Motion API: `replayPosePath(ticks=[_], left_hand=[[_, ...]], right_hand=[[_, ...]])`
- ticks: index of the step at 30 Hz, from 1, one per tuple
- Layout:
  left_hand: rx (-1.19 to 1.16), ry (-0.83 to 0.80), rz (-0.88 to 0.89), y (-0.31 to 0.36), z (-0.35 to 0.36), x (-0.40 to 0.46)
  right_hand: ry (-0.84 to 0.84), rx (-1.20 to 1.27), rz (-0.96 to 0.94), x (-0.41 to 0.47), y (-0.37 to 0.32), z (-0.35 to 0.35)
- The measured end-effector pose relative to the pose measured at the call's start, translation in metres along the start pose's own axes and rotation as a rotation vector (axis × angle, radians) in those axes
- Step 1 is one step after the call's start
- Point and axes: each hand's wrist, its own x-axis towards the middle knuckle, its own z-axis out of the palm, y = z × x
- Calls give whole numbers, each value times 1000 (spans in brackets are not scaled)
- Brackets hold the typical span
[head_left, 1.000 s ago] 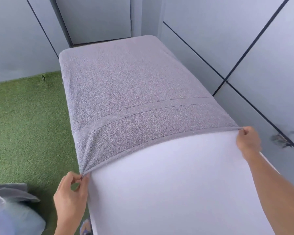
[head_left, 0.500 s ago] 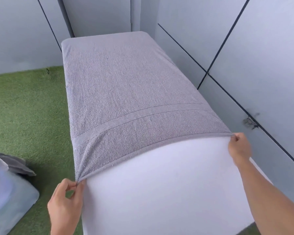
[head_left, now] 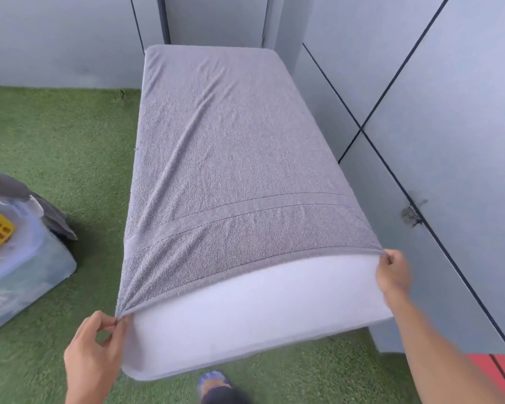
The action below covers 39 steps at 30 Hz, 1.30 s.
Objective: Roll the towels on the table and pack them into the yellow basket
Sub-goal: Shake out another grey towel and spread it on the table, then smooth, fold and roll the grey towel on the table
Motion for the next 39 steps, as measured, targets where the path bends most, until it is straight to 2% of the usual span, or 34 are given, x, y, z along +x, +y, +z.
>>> replayPosePath(ticks=[4,7,9,11,14,16,19,22,26,32,35,39], left_hand=[[103,-23,45,3,-7,-14],[326,-72,25,10,-3,-14],[481,-64,166,19,7,-18],[566,-116,335,31,24,-24],[525,-243,475,50,56,-34],[526,-261,523,66,74,-39],[540,-231,468,87,85,-37],[622,-239,450,91,89,-29],[652,-249,427,85,87,-23],[522,-358,450,71,67,-41],[520,-342,460,71,59,-36],[516,-293,390,51,39,-18]], right_hand=[[-76,25,-29,0,14,-11],[-113,-185,-206,0,19,-18],[-141,-318,-403,-6,17,-23],[-256,-396,-590,-13,9,-24],[-411,-482,-767,-22,1,-20],[-384,-430,-789,-21,-6,-18],[-306,-433,-882,-9,-12,-14],[-298,-461,-981,3,-22,-13],[-306,-385,-1010,1,-18,-18],[-347,-344,-1012,-16,11,-39],[-356,-377,-934,-16,10,-41],[-395,-479,-790,-11,10,-43]])
